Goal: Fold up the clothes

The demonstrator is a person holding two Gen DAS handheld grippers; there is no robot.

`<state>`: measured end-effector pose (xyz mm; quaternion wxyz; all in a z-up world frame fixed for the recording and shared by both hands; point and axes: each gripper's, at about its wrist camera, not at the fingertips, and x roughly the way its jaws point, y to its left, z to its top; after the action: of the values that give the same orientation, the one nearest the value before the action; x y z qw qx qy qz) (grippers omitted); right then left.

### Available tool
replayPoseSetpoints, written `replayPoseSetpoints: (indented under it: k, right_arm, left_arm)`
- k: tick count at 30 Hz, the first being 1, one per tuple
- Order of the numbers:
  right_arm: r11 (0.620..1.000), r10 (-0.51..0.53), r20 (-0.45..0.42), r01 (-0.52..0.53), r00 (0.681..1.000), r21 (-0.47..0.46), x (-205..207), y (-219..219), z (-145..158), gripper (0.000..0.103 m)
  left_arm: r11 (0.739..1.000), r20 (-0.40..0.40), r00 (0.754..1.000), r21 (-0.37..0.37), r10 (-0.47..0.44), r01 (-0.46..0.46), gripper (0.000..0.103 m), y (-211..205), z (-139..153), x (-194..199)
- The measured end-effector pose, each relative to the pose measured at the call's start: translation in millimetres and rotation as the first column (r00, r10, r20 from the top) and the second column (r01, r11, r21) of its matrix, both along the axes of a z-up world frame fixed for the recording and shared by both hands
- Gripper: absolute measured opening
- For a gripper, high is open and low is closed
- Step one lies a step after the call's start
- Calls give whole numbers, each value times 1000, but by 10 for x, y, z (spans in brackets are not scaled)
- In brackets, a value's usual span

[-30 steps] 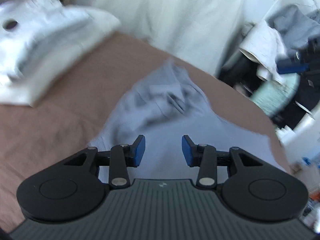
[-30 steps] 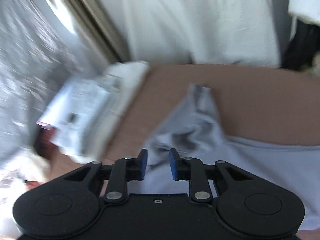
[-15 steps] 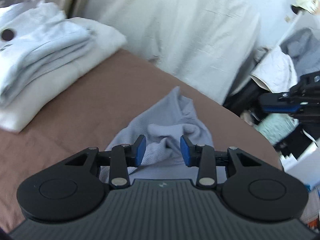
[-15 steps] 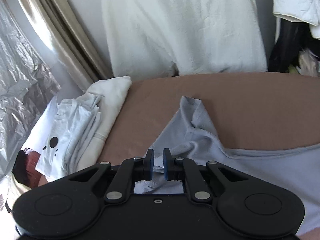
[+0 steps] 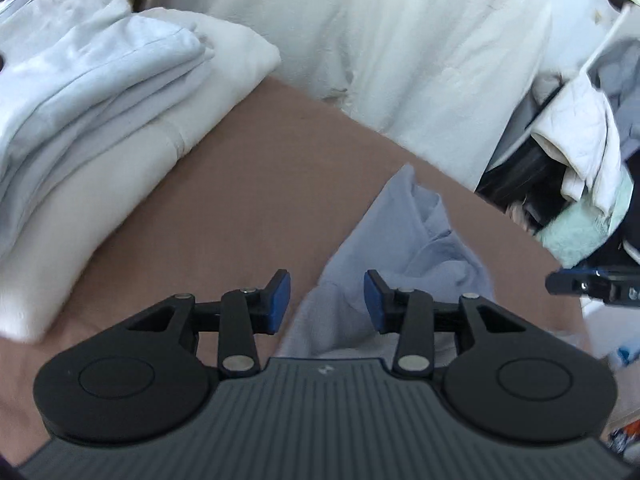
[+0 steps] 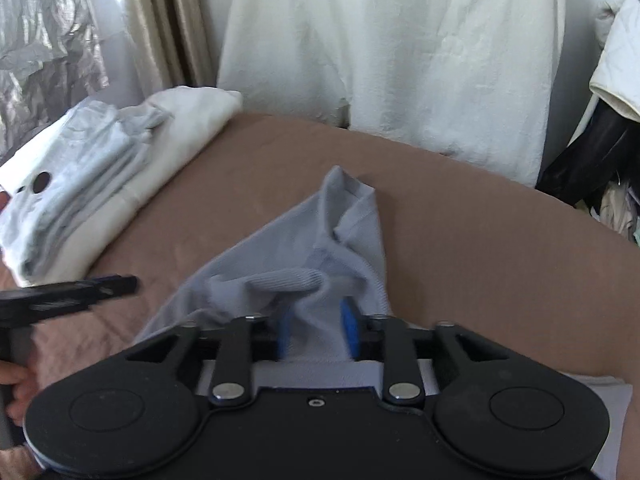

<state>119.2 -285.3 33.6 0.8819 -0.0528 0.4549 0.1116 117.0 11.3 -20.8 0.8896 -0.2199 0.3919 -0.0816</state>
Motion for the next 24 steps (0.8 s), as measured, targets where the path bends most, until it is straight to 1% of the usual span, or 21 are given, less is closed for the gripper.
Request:
replayPoseSetpoints:
  k: [3,5,7,9,12,13,15,16,17,18,19,21,23,24]
  right_arm:
    - [997,60,1,-60,998,-51,199,-20,-169,36]
    - [996,68,-7,-69,998,-59,342,-25,-265,36]
    - [996,74,-12,-75,997,-47,491,-31,-353,36]
    - [993,99,-13,-99,995,-62,626,-3,-443,36]
    - [984,145,-15,-146,989,-101,822,57,-582,36]
    - [980,160,-16,-161,987,-113,887,77,-629,36]
    - [973,202,-38,-205,979,-109,989,106,-754,36]
    - [970,217,-49,-221,975,-101,1029,112,-816,29]
    - [975,204,-35,-206,978,-87,1052,82,-837,12]
    - [985,164,3,-163,986,-62,1063,16,-815,3]
    - [992,123,41,-121,992,-36,1073,-50,-793,3]
    - [998,1,135,-9,991,61,1032,-314,-696,3]
    - [981,-139,175,111,975,161,976,-652,-663,3]
    - [968,-190,180,153,965,200,952,-801,-678,3]
  left_arm:
    - [998,-14,999,-38,-52,51,38,15,-101,198]
    - [994,-23,995,-52,-93,92,38,-11,-156,393]
    - [988,-16,988,-11,-151,151,38,-136,-157,583]
    - [974,-13,975,44,-222,222,38,-289,-159,786]
    - [956,-55,963,119,-264,269,39,-454,-247,1058]
    - [958,-55,964,114,-259,263,39,-452,-288,1107]
    - [965,-60,965,34,-257,259,39,-386,-380,1176]
    - [965,-64,963,-7,-262,262,39,-354,-419,1201]
    - [964,-65,961,-16,-268,267,39,-334,-435,1193]
    - [962,-66,960,-20,-273,272,39,-317,-449,1185]
    - [962,-66,960,7,-273,275,39,-313,-453,1175]
    - [962,-66,961,38,-267,270,39,-312,-478,1173]
    - [963,-67,963,61,-260,264,39,-309,-504,1173]
    - [965,-67,964,16,-259,260,39,-281,-519,1186]
